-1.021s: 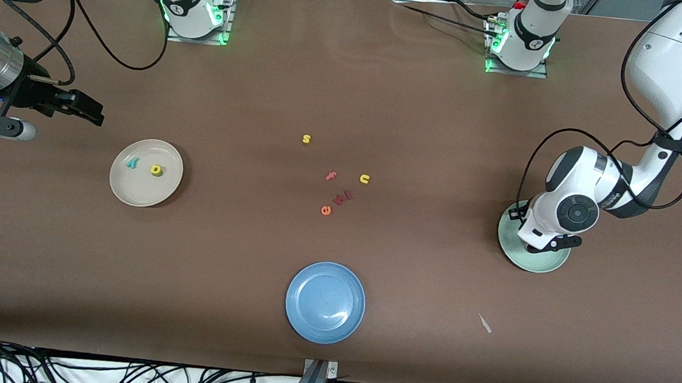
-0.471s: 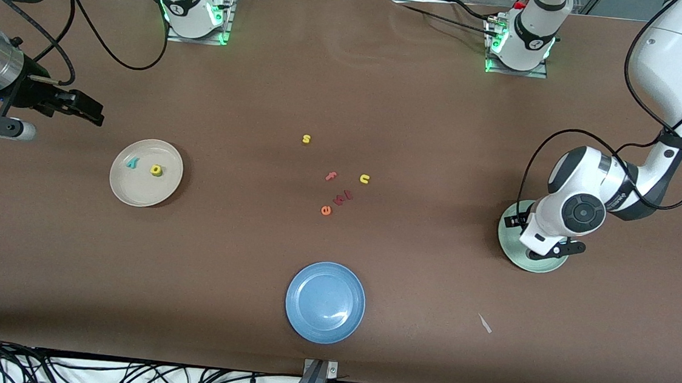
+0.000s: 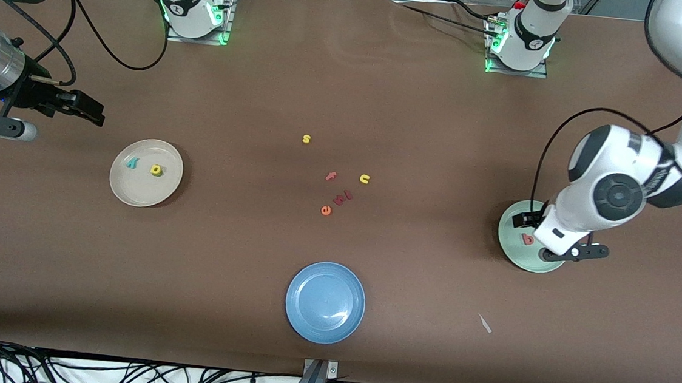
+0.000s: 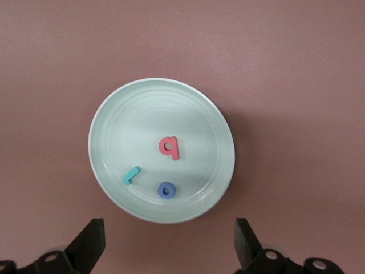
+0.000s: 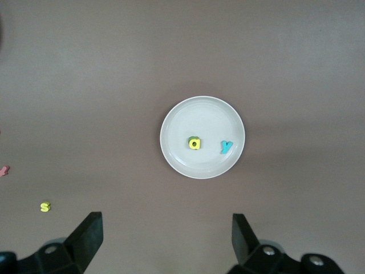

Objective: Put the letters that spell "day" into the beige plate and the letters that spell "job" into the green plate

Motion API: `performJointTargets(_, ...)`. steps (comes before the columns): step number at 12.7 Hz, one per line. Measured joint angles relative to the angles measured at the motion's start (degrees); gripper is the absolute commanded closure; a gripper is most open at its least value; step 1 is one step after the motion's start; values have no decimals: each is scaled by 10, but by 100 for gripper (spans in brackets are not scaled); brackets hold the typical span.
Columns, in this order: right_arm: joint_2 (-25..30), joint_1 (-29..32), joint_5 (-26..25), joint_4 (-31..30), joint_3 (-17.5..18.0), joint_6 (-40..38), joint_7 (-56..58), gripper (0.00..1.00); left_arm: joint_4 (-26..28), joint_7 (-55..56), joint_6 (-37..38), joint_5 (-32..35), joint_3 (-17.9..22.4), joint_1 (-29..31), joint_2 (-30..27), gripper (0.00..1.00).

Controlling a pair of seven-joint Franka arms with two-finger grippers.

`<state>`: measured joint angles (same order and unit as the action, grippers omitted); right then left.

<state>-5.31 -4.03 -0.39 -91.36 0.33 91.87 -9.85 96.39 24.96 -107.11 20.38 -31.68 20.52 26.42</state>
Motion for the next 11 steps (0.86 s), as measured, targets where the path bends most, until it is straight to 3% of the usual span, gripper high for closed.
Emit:
performJointTargets(6, -1, -4, 0, 0, 0, 0, 0, 0, -175, -112, 159, -13, -25, 1, -14, 0)
performJointTargets(11, -1, -4, 0, 0, 0, 0, 0, 0, -217, -121, 198, -74, -24, 2, -22, 0)
